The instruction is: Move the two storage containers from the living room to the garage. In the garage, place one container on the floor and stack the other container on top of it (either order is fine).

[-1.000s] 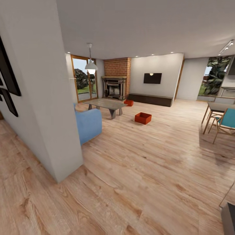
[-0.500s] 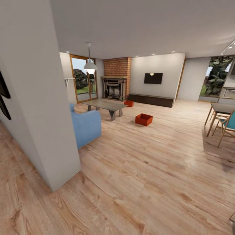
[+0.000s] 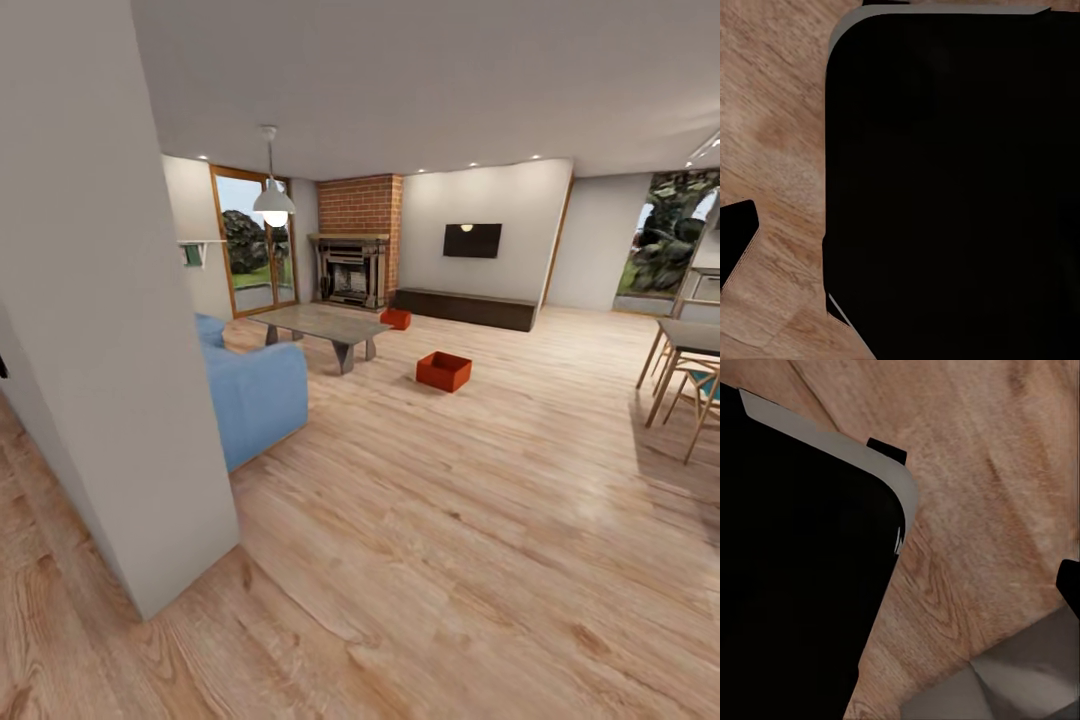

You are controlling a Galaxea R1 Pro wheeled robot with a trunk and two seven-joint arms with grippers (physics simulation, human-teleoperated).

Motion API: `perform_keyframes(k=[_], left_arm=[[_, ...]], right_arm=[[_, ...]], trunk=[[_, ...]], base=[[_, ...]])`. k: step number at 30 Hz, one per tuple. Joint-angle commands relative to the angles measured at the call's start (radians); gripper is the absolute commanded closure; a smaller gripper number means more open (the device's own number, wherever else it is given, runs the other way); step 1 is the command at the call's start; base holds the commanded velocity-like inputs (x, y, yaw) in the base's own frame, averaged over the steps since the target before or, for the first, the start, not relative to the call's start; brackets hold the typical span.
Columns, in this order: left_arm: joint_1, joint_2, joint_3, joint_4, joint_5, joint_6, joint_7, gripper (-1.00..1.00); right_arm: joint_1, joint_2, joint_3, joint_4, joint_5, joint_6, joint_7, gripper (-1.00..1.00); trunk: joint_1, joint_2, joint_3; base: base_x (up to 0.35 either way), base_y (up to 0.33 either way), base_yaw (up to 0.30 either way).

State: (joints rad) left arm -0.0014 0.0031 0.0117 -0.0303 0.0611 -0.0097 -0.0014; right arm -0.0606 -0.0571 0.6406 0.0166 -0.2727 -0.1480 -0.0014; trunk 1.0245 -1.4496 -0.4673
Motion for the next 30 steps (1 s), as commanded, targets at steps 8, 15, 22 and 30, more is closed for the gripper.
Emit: perform_keyframes(k=[8,15,22,30], left_arm=[[0.0,0.0,0.001,0.0,0.006,-0.001,0.0,-1.0],[0.0,0.0,0.001,0.0,0.006,-0.001,0.0,-1.0],[0.0,0.0,0.001,0.0,0.006,-0.001,0.0,-1.0],[0.0,0.0,0.001,0.0,0.006,-0.001,0.0,-1.0]], right_arm=[[-0.001,0.001,0.01,0.002,-0.011,-0.007,0.0,-1.0],[-0.001,0.0,0.009,0.002,-0.01,-0.008,0.0,-1.0],[-0.001,0.0,0.009,0.002,-0.01,-0.008,0.0,-1.0],[-0.001,0.0,0.009,0.002,-0.01,-0.008,0.0,-1.0]], trunk=[[0.001,0.0,-0.001],[0.001,0.0,-0.001],[0.001,0.0,-0.001],[0.001,0.0,-0.001]], base=[[0.322,0.0,-0.089],[0.322,0.0,-0.156],[0.322,0.0,-0.005],[0.322,0.0,0.0]])
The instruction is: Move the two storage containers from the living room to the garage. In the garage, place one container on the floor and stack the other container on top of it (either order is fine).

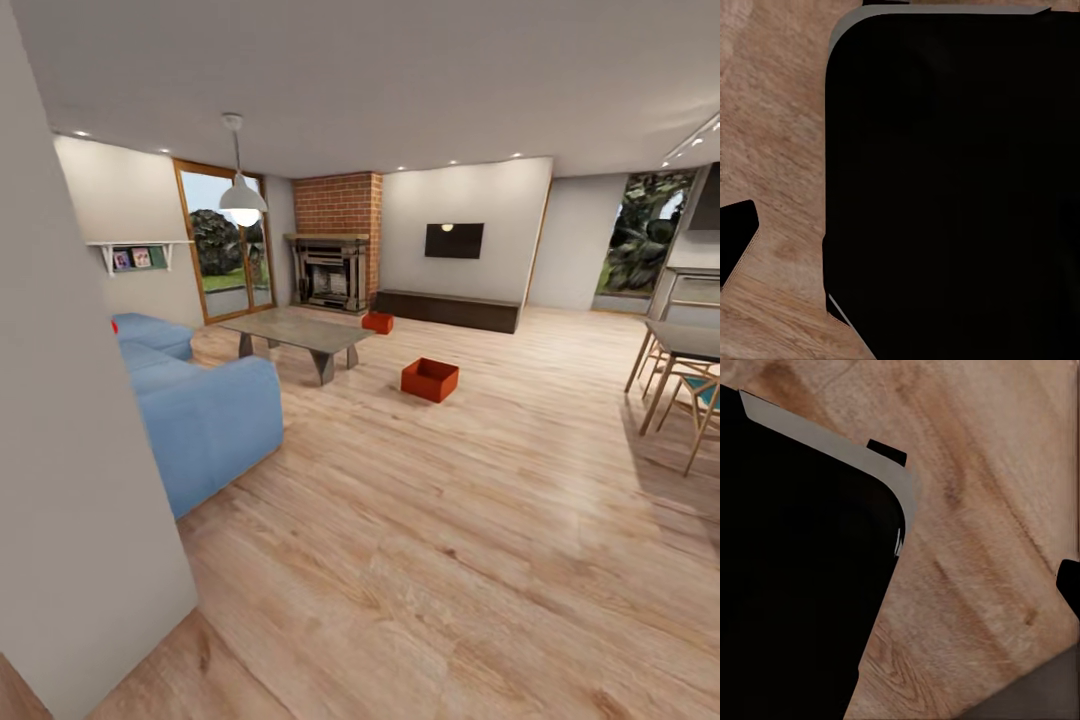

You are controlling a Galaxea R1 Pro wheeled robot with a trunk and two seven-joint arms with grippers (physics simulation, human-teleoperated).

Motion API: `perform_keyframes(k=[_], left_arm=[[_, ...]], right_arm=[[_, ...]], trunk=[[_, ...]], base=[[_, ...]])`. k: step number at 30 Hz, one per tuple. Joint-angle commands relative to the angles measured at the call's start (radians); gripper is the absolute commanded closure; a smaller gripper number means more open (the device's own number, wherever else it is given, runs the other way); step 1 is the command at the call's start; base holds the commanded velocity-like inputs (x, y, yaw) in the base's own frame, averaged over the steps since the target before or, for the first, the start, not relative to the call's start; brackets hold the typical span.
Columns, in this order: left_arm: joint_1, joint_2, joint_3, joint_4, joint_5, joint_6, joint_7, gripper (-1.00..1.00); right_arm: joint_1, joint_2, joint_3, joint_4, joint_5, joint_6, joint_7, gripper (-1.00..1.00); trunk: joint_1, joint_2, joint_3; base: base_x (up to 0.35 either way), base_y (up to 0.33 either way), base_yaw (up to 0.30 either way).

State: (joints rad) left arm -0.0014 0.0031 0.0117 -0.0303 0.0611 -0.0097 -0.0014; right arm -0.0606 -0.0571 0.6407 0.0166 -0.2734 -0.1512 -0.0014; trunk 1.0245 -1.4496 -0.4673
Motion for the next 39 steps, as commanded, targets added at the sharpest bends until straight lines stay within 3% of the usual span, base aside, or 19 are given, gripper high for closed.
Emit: perform_keyframes(k=[1,32,39], left_arm=[[0.0,0.0,0.001,0.0,0.006,-0.001,0.0,-1.0],[0.0,0.0,0.001,0.0,0.006,-0.001,0.0,-1.0],[0.0,0.0,0.001,0.0,0.006,-0.001,0.0,-1.0]], right_arm=[[-0.001,0.0,0.008,0.002,-0.009,-0.005,0.0,-1.0],[-0.001,0.001,0.008,0.002,-0.009,-0.005,0.0,-1.0],[-0.001,0.001,0.008,0.002,-0.009,-0.005,0.0,-1.0]], trunk=[[0.001,0.0,-0.001],[0.001,0.0,-0.001],[0.001,0.0,-0.001]], base=[[0.322,0.0,0.0],[0.322,0.0,0.0],[0.322,0.0,-0.156]])
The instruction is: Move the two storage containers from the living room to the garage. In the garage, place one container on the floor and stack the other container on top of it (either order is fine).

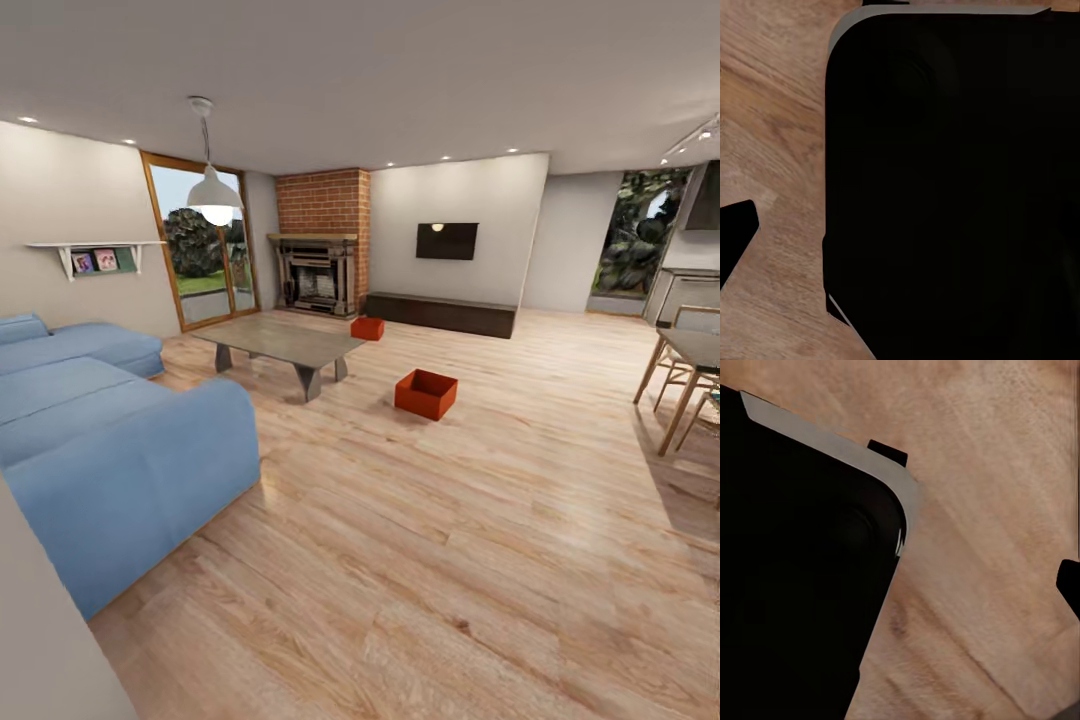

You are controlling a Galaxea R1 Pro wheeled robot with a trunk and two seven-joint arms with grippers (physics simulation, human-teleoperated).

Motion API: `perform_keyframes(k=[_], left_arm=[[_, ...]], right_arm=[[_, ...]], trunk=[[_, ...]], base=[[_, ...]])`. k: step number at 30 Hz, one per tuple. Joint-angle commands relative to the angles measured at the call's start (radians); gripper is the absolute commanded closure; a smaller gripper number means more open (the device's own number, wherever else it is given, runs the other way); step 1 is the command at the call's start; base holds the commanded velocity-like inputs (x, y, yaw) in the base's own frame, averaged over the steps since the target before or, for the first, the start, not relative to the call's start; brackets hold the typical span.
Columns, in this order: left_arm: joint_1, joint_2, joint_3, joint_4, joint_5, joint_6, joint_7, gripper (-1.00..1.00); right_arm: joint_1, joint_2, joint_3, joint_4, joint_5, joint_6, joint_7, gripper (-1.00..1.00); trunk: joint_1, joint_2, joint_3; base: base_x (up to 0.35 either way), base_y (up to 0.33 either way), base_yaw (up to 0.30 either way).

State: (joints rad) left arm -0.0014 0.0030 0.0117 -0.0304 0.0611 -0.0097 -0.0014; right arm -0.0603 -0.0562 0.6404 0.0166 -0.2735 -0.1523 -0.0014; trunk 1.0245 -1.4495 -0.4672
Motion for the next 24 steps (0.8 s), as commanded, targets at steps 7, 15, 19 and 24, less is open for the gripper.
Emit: perform_keyframes(k=[7,15,19,24], left_arm=[[0.0,0.0,0.001,0.0,0.006,-0.001,0.0,-1.0],[0.0,0.0,0.001,0.0,0.006,-0.001,0.0,-1.0],[0.0,0.0,0.001,0.0,0.006,-0.001,0.0,-1.0],[0.0,0.0,0.001,0.0,0.006,-0.001,0.0,-1.0]], right_arm=[[-0.001,0.0,0.008,0.002,-0.009,-0.004,0.0,-1.0],[-0.001,-0.001,0.008,0.002,-0.009,-0.004,0.0,-1.0],[-0.001,-0.001,0.008,0.002,-0.009,-0.004,0.0,-1.0],[-0.001,-0.001,0.008,0.002,-0.009,-0.004,0.0,-1.0]], trunk=[[0.001,0.0,-0.001],[0.001,0.0,-0.001],[0.001,0.0,-0.001],[0.001,0.0,-0.001]], base=[[0.322,0.0,-0.228],[0.322,0.0,-0.069],[0.322,0.0,-0.004],[0.322,0.0,-0.001]])
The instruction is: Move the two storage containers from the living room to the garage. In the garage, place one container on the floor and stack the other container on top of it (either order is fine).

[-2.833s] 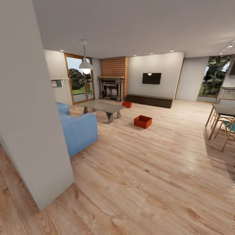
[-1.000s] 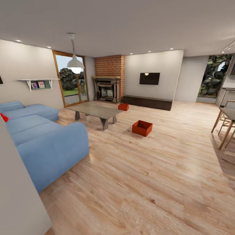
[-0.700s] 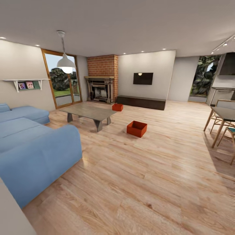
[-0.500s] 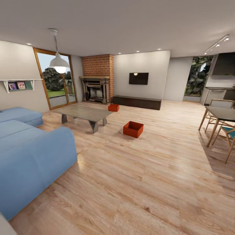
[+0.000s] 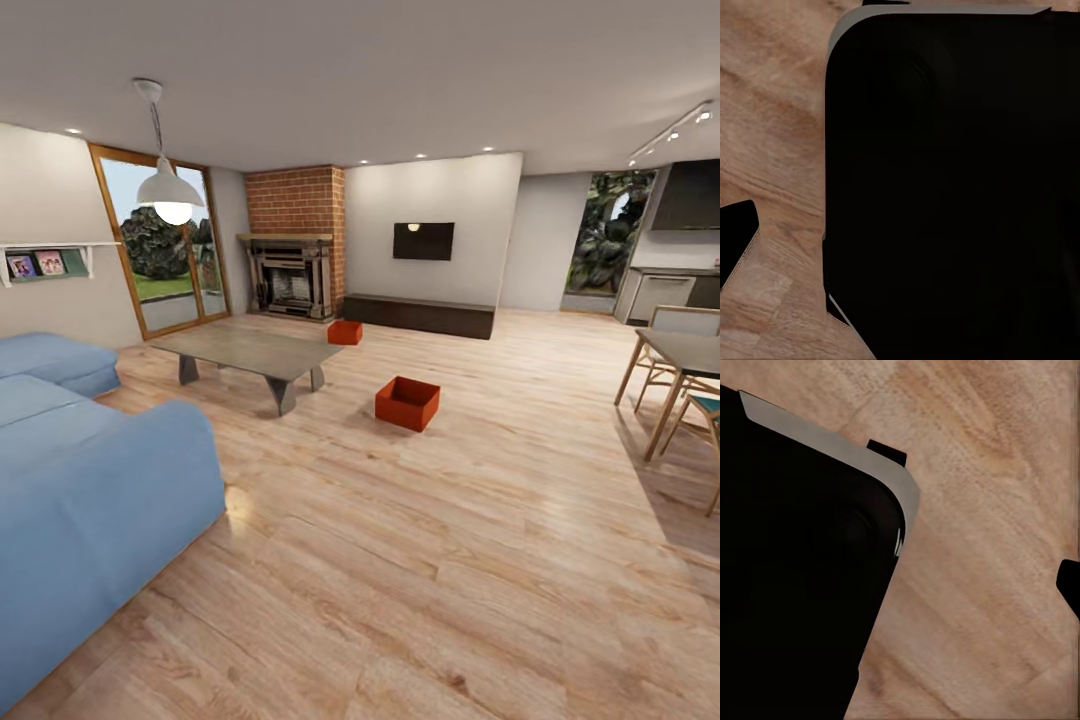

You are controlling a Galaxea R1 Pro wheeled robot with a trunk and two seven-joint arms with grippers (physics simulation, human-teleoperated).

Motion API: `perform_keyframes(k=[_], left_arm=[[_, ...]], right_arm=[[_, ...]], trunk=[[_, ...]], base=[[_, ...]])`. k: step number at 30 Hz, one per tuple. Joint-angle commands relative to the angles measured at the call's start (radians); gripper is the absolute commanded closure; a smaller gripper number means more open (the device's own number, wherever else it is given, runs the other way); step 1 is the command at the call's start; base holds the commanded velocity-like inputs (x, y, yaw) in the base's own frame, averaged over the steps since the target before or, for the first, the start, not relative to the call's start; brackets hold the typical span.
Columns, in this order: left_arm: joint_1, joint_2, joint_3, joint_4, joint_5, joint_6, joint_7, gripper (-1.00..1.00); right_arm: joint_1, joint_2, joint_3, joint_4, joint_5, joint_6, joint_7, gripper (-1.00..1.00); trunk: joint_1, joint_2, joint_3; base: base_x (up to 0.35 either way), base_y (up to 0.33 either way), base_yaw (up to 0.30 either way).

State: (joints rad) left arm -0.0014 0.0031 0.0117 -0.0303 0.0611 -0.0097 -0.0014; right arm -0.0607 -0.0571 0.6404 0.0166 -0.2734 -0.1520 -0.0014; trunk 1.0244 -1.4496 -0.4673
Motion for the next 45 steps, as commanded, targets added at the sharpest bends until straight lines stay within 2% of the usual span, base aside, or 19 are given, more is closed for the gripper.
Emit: perform_keyframes(k=[1,45], left_arm=[[0.0,0.0,0.001,0.0,0.006,-0.001,0.0,-1.0],[0.0,0.0,0.001,0.0,0.006,-0.001,0.0,-1.0]], right_arm=[[-0.001,0.0,0.008,0.002,-0.009,-0.005,0.0,-1.0],[-0.001,0.0,0.008,0.002,-0.009,-0.005,0.0,-1.0]], trunk=[[0.001,0.0,-0.001],[0.001,0.0,-0.001]], base=[[0.322,0.0,0.0],[0.322,0.0,0.0]])
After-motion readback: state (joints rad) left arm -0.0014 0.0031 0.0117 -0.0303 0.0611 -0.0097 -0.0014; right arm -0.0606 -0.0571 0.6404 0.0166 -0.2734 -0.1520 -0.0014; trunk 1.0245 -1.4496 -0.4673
